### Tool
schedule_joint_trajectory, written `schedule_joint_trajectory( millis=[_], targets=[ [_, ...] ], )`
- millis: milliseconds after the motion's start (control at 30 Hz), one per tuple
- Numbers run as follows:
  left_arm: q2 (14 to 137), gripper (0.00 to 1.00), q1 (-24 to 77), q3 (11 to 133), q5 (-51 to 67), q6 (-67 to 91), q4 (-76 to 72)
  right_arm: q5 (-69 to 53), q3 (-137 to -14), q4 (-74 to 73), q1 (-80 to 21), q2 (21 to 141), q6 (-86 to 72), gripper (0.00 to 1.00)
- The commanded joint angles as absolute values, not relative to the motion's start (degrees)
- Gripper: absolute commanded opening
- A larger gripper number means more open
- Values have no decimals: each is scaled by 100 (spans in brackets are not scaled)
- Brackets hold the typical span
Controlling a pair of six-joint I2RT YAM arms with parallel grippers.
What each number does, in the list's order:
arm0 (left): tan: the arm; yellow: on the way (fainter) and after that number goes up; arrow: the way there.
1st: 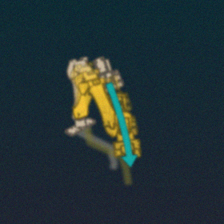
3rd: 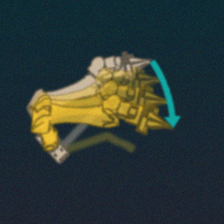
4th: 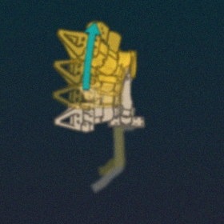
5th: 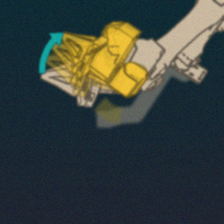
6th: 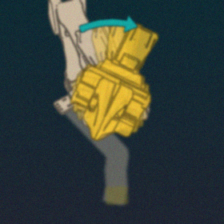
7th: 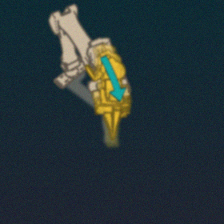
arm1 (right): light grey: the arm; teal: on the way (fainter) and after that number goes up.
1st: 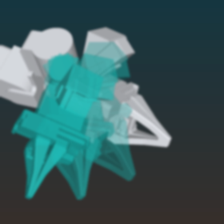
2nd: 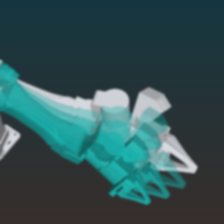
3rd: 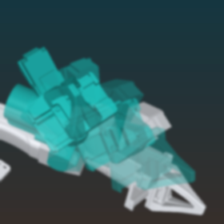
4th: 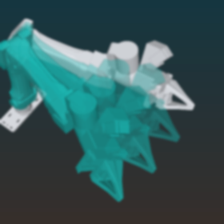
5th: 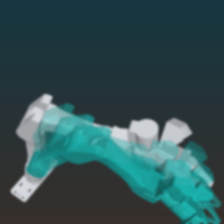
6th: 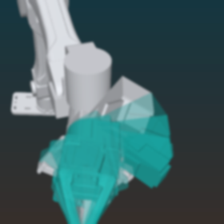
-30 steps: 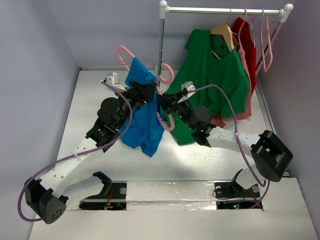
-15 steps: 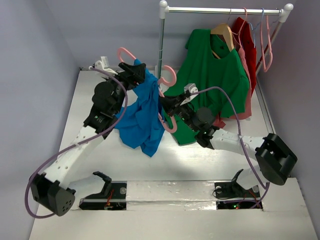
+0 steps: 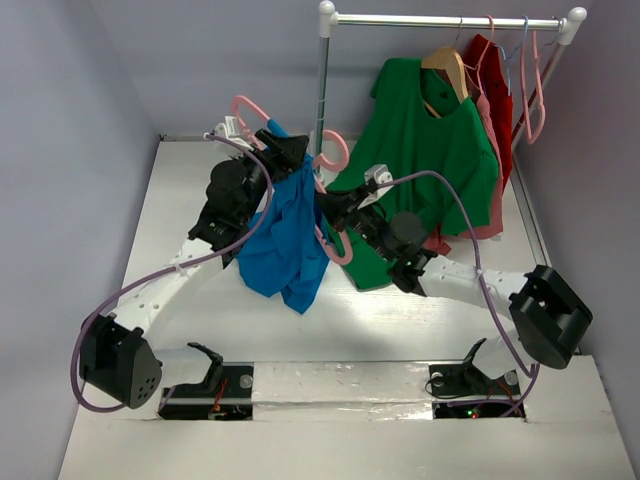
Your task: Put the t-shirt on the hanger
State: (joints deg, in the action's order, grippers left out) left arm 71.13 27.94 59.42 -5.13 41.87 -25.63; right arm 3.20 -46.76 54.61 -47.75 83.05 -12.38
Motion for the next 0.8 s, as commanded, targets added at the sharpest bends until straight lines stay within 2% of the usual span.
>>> schedule_joint_trajectory(
  millis=[0, 200, 300, 333, 400, 433, 533, 767],
  targets=[
    [6987, 67, 2760, 5670, -308, 4464, -3216, 229, -5132, 5853, -4808, 8428, -1178, 0],
    [6882, 60, 2760, 5203, -272, 4807, -3691, 378, -5572, 5704, -4939, 8709, -985, 0],
    [6794, 50, 2760, 5124, -378, 4816, -3735, 387, -5686, 5643, -5000, 8780, -949, 0],
    [6759, 40, 2760, 5107, -430, 4816, -3779, 395, -5695, 5634, -5001, 8815, -941, 0],
    [6706, 29, 2760, 5098, -457, 4781, -3788, 387, -5704, 5590, -5062, 8850, -940, 0],
    [6697, 17, 2760, 5098, -457, 4773, -3788, 387, -5687, 5590, -5062, 8859, -949, 0],
    [6610, 0, 2760, 5028, -501, 4746, -3805, 404, -5573, 5581, -5115, 8807, -975, 0],
    [6101, 0, 2707, 4738, -484, 4737, -3893, 202, -5256, 5081, -5115, 8438, -967, 0]
  ],
)
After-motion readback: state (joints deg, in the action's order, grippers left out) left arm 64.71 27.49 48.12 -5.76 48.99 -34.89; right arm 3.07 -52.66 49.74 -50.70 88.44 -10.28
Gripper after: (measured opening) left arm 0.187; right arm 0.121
